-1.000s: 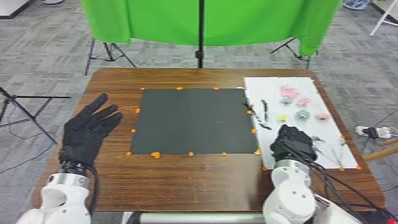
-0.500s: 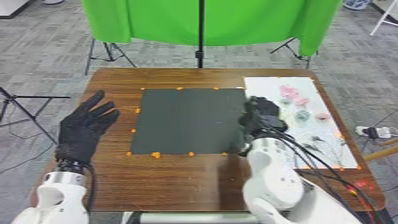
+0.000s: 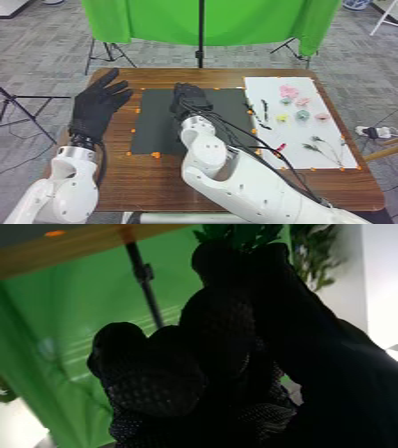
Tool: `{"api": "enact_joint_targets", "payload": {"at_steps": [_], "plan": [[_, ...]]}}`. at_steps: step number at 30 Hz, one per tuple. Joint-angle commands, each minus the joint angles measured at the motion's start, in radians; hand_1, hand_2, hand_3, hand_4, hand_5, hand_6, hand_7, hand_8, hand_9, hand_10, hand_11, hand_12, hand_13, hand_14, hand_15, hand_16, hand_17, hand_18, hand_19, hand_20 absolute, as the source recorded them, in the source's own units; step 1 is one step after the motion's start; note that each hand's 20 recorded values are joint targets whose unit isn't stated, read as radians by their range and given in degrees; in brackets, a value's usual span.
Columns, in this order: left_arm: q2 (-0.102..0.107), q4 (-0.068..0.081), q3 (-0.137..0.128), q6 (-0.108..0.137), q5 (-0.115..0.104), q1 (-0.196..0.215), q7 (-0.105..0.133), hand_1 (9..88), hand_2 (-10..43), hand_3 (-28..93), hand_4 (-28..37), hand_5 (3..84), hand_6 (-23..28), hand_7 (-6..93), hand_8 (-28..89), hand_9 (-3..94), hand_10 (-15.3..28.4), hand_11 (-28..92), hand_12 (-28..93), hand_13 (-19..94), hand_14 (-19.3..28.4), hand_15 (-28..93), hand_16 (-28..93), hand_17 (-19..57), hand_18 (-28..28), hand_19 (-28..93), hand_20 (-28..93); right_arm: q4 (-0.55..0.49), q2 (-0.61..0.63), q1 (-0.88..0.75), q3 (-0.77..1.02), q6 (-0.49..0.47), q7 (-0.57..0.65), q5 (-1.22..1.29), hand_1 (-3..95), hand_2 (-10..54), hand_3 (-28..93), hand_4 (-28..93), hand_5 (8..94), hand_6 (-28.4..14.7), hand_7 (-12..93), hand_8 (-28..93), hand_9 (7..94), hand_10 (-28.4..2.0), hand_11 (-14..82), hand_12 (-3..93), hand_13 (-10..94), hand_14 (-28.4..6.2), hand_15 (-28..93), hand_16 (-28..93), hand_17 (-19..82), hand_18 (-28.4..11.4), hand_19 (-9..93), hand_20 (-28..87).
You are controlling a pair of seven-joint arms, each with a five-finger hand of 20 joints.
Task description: Arrange flowers
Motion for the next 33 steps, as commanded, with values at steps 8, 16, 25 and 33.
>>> {"api": "enact_joint_targets", "payload": {"at_steps": [8,16,25,33], "plan": [[0.091,0.026,0.079,0.02,-0.033,-0.105,0.104,25.9,9.9,77,-24.3,40.5,8.7,10.5,-9,37.3,20.1,27,11,27,26.9,55,-9,-8.6,25.8,57,10,0.134,-0.056,0.167,-0.177,-0.067,0.014,0.211,54.1,-9.5,77,-28,86.9,-6.2,32,15,88.9,-11.8,56.9,22.8,90,-7.2,71,20,50,-24.4,93,40],[0.148,0.033,0.122,0.038,-0.071,-0.142,0.194,25.9,10.0,77,-24.1,40.4,8.6,10.5,-9,37.2,20.0,27,11,27,26.9,55,-9,-8.6,25.8,57,10,0.137,-0.05,0.279,-0.285,-0.042,0.045,0.295,52.8,-9.5,74,-27,86.3,-4.7,35,11,88.6,-11.2,58.7,22.8,89,-8.0,73,20,48,-24.9,93,41],[0.214,0.024,0.152,0.059,-0.115,-0.126,0.287,25.9,10.0,78,-23.5,40.3,8.6,10.7,-9,37.2,20.1,27,11,27,27.0,55,-9,-8.7,25.8,57,10,0.123,-0.035,0.364,-0.395,-0.05,0.092,0.387,46.3,-9.5,75,-28,91.4,-2.7,32,6,92.2,-11.7,58.9,22.6,89,-9.5,77,19,48,-26.2,93,46],[0.221,0.026,0.16,0.061,-0.119,-0.13,0.294,26.1,10.2,78,-23.1,40.3,8.5,10.7,-9,37.2,20.1,27,11,27,26.9,55,-9,-8.7,25.8,57,10,0.123,-0.029,0.381,-0.417,-0.06,0.098,0.386,40.3,-6.2,72,-28,93.6,-0.3,22,-12,93.7,-11.1,55.4,22.9,89,-10.3,75,20,47,-26.7,93,45]]}}
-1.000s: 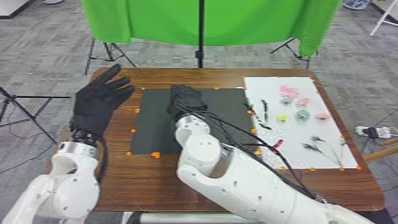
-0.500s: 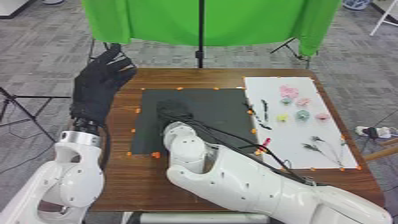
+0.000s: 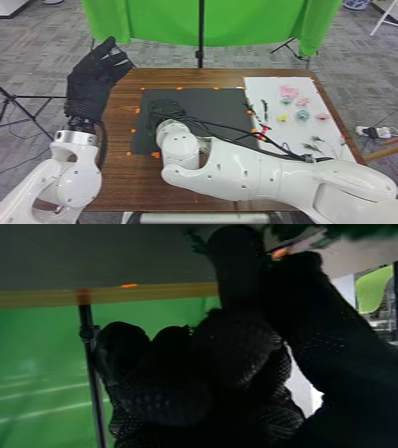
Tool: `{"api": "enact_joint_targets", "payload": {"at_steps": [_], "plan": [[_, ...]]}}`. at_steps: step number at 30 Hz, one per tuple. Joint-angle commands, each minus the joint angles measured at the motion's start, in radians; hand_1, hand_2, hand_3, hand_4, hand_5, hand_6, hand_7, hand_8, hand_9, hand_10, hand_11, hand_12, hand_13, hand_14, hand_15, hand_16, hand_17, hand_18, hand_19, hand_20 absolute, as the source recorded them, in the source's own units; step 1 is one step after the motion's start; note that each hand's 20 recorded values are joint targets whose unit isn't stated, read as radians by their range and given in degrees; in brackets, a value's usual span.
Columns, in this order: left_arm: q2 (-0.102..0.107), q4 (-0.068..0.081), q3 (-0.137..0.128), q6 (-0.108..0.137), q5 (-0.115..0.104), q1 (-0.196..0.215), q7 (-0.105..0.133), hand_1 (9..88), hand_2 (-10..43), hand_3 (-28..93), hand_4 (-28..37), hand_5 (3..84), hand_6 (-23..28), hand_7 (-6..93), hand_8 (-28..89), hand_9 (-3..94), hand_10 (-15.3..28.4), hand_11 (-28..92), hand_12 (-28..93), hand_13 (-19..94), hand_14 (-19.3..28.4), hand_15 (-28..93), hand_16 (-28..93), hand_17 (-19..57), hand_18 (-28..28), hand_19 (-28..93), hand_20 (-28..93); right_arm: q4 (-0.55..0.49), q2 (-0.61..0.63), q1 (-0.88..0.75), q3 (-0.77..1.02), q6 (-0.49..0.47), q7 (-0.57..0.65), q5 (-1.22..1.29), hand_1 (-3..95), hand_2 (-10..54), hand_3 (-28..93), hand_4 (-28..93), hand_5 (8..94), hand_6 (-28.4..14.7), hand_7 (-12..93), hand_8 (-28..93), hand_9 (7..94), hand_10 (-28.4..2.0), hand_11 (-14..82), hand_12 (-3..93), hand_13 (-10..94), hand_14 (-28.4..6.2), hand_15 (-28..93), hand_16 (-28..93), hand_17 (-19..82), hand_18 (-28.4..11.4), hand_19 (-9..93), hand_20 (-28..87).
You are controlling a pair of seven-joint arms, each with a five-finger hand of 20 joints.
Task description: Arrange flowers
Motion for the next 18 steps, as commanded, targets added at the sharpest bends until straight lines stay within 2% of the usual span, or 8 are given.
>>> {"api": "enact_joint_targets", "payload": {"at_steps": [1,8,9,10,12,14,15,18], "plan": [[-0.003,0.0,0.005,0.01,-0.009,0.007,-0.004,26.1,10.2,78,-23.0,40.3,8.6,10.7,-9,37.2,20.1,27,11,27,26.9,55,-9,-8.7,25.8,57,10,-0.004,0.01,0.037,-0.036,-0.004,0.013,-0.02,39.8,-6.6,72,-28,93.5,-0.2,21,-12,93.7,-11.0,54.9,22.7,89,-10.3,75,20,47,-26.7,93,45],[-0.011,-0.01,-0.011,0.018,-0.007,0.037,-0.014,26.1,10.2,78,-22.7,40.3,8.6,10.7,-9,37.0,20.1,27,10,27,27.0,55,-9,-8.7,25.8,57,10,-0.015,0.011,0.012,-0.011,-0.022,0.005,-0.029,39.0,-9.4,73,-28,92.7,-0.6,18,-10,93.7,-10.8,53.4,23.0,88,-10.5,75,20,46,-26.9,93,44],[-0.023,-0.014,-0.024,0.017,0.002,0.052,-0.03,26.2,10.2,78,-22.8,40.3,8.6,10.7,-9,37.0,20.1,27,11,27,27.0,55,-9,-8.7,25.8,57,10,-0.025,0.012,-0.011,0.015,-0.039,-0.001,-0.039,38.8,-9.4,73,-28,92.7,-0.6,18,-10,93.7,-10.8,53.4,23.0,88,-10.5,75,19,46,-27.0,93,44],[-0.051,-0.018,-0.046,0.008,0.019,0.073,-0.064,26.2,10.2,78,-22.8,40.3,8.6,10.6,-9,37.0,20.1,27,11,27,27.0,55,-9,-8.7,25.8,57,10,-0.035,0.011,-0.065,0.073,-0.072,-0.025,-0.081,38.4,-9.5,73,-28,92.6,-0.6,18,-11,93.7,-10.8,53.3,23.0,88,-10.5,75,19,46,-27.0,93,44],[-0.135,-0.022,-0.1,-0.027,0.067,0.101,-0.181,26.2,10.2,78,-22.8,40.3,8.7,10.7,-9,37.1,20.1,27,11,27,27.0,55,-9,-8.6,25.8,57,10,-0.063,-0.007,-0.231,0.257,-0.163,-0.091,-0.201,37.5,-9.5,72,-28,92.5,-0.7,18,-11,93.5,-10.7,53.3,23.1,88,-10.6,75,19,45,-27.1,93,44],[-0.176,-0.043,-0.155,-0.038,0.094,0.156,-0.254,26.2,10.2,78,-22.8,40.3,8.7,10.6,-9,37.0,20.2,27,11,27,27.0,55,-9,-8.6,25.8,57,10,-0.101,-0.02,-0.335,0.369,-0.213,-0.135,-0.252,37.0,-9.4,72,-28,91.6,-0.8,19,-11,92.2,-10.9,53.5,23.2,87,-10.5,74,19,44,-27.0,93,43],[-0.176,-0.044,-0.166,-0.029,0.088,0.163,-0.238,26.2,10.2,78,-22.8,40.3,8.7,10.5,-9,37.0,20.2,27,11,27,27.0,55,-9,-8.6,25.8,57,10,-0.108,-0.015,-0.334,0.395,-0.206,-0.161,-0.26,36.7,-9.3,72,-28,90.5,-1.0,19,-11,91.4,-11.1,53.3,23.0,86,-10.8,74,19,44,-26.9,93,41],[-0.184,-0.074,-0.207,-0.016,0.086,0.24,-0.234,26.2,10.1,78,-23.0,40.3,8.7,10.5,-9,37.0,20.2,27,11,27,26.9,55,-9,-8.6,25.8,58,10,-0.191,-0.02,-0.454,0.559,-0.283,-0.225,-0.318,36.2,-8.9,72,-27,87.1,-1.1,20,-12,90.4,-12.2,46.4,21.1,85,-11.5,67,17,41,-26.3,93,29]]}}
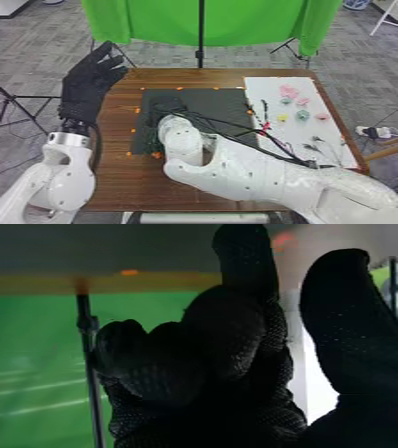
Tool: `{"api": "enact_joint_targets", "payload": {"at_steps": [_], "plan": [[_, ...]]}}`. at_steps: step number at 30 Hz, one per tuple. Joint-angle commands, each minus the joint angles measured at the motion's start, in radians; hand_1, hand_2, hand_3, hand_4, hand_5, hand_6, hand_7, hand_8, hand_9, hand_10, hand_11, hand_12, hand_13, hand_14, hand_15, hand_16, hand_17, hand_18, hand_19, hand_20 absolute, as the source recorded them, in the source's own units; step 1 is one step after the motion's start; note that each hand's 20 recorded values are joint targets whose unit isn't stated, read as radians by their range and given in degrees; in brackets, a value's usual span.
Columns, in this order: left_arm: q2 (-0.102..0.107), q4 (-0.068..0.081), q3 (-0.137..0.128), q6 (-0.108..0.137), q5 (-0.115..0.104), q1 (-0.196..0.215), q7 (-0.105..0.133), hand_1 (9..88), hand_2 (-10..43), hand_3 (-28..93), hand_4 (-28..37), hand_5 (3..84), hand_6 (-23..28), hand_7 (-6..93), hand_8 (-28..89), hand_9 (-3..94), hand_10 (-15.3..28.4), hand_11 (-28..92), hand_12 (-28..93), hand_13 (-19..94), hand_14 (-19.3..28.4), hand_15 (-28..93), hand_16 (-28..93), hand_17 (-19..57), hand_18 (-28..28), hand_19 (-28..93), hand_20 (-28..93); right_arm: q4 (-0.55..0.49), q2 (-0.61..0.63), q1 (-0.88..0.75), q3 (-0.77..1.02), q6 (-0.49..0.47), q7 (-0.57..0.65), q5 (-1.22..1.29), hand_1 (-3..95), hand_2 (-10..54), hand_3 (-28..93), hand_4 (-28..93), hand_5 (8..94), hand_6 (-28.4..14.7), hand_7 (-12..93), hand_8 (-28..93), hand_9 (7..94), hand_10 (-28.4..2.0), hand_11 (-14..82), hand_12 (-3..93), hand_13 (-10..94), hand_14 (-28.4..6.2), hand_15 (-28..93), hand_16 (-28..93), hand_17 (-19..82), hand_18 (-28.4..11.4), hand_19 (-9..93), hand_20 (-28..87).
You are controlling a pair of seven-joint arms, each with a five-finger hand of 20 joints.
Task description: Arrange flowers
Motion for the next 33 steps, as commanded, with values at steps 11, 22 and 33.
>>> {"api": "enact_joint_targets", "payload": {"at_steps": [11,22,33], "plan": [[-0.145,-0.071,-0.126,0.016,0.009,0.268,-0.04,25.9,9.9,78,-23.4,40.1,8.6,10.6,-9,36.9,20.1,27,11,27,26.9,55,-9,-8.6,25.8,57,10,-0.424,0.301,-0.489,0.673,0.048,0.005,0.028,36.1,-7.7,73,-26,73.7,-4.0,17,-12,82.1,-15.6,35.3,17.9,76,-13.5,60,15,33,-26.2,87,20],[-0.164,-0.083,-0.137,0.021,0.014,0.302,-0.035,25.8,9.7,78,-23.5,39.9,8.5,10.7,-9,36.7,20.1,27,10,27,26.9,55,-9,-8.5,25.9,58,10,-0.542,0.638,-0.863,0.999,0.313,0.156,-0.067,36.5,-8.3,76,-26,57.6,-2.1,13,-12,71.3,-18.7,29.0,15.7,67,-14.7,63,12,29,-25.7,85,17],[-0.173,-0.08,-0.138,0.008,0.016,0.3,-0.04,25.8,9.7,78,-23.4,39.9,8.5,10.6,-9,36.7,20.1,27,11,27,26.8,55,-9,-8.4,26.1,58,10,-0.536,0.687,-1.071,1.151,0.125,0.283,-0.065,36.6,-9.3,77,-27,57.8,-2.7,14,-12,68.0,-19.6,29.0,15.2,64,-15.8,66,10,27,-25.8,86,18]]}}
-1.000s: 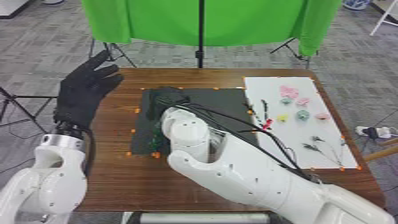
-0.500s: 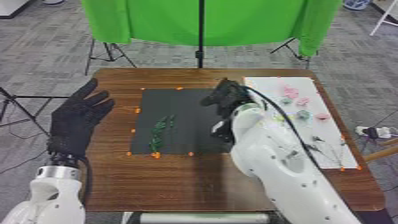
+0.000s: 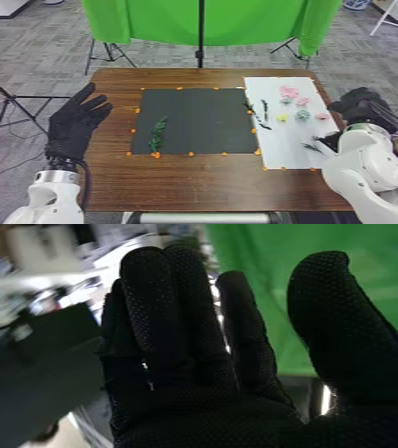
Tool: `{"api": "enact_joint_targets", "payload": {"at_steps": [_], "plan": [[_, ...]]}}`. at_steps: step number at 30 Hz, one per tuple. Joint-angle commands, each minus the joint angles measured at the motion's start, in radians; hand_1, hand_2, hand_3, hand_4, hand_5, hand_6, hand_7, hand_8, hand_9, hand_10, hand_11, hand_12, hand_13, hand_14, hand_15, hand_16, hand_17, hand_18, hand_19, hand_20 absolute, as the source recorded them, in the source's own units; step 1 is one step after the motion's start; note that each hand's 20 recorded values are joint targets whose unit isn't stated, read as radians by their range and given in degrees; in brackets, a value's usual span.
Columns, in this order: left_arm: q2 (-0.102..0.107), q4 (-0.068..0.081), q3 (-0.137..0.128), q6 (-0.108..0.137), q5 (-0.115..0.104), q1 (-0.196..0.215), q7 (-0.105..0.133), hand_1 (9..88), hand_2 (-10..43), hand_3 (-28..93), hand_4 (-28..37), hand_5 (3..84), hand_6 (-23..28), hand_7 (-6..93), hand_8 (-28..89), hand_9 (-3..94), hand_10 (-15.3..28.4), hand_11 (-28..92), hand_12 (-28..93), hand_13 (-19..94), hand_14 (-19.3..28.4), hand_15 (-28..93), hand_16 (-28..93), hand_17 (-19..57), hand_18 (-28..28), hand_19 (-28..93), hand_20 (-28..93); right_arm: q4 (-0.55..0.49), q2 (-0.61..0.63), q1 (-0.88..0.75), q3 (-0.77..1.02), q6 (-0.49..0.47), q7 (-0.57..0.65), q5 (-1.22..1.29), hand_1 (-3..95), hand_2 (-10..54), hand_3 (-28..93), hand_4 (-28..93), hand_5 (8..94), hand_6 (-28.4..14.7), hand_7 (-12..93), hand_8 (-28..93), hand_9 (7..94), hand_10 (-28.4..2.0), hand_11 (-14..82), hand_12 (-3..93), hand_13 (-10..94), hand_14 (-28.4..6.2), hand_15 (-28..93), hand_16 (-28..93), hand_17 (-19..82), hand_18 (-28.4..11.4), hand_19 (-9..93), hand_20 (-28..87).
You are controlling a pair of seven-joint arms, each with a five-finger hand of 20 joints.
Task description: Arrange flowers
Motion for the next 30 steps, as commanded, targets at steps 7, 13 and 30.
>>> {"api": "enact_joint_targets", "payload": {"at_steps": [7,13,30], "plan": [[-0.031,0.008,-0.004,-0.009,0.008,-0.001,-0.029,25.8,9.7,78,-23.5,39.8,8.5,10.7,-9,36.8,20.0,27,11,27,26.9,55,-9,-8.5,26.1,58,10,0.041,0.01,-0.142,0.023,-0.202,0.038,0.04,36.8,-9.5,76,-27,59.9,-3.9,14,-12,67.4,-19.9,29.1,15.3,63,-16.1,67,9,26,-26.4,86,19],[-0.04,0.017,0.0,-0.013,0.008,-0.004,-0.037,25.8,9.6,78,-23.5,39.8,8.5,10.8,-9,36.8,20.0,27,11,27,26.9,55,-9,-8.5,26.1,58,10,0.058,0.005,-0.142,0.006,-0.264,0.035,0.044,37.0,-9.5,76,-27,61.9,-4.1,14,-11,67.8,-19.6,30.3,15.6,63,-16.3,68,9,26,-26.6,86,19],[-0.024,0.013,0.002,-0.004,-0.008,0.019,-0.005,25.9,9.7,78,-23.4,39.8,8.5,10.7,-9,36.7,20.1,27,11,27,26.8,55,-9,-8.5,26.0,58,10,0.152,0.074,-0.021,-0.216,-0.178,0.024,-0.138,54.8,-9.5,67,-28,86.1,-0.4,24,4,88.4,-12.2,38.3,19.6,80,-9.4,64,15,37,-23.5,92,22]]}}
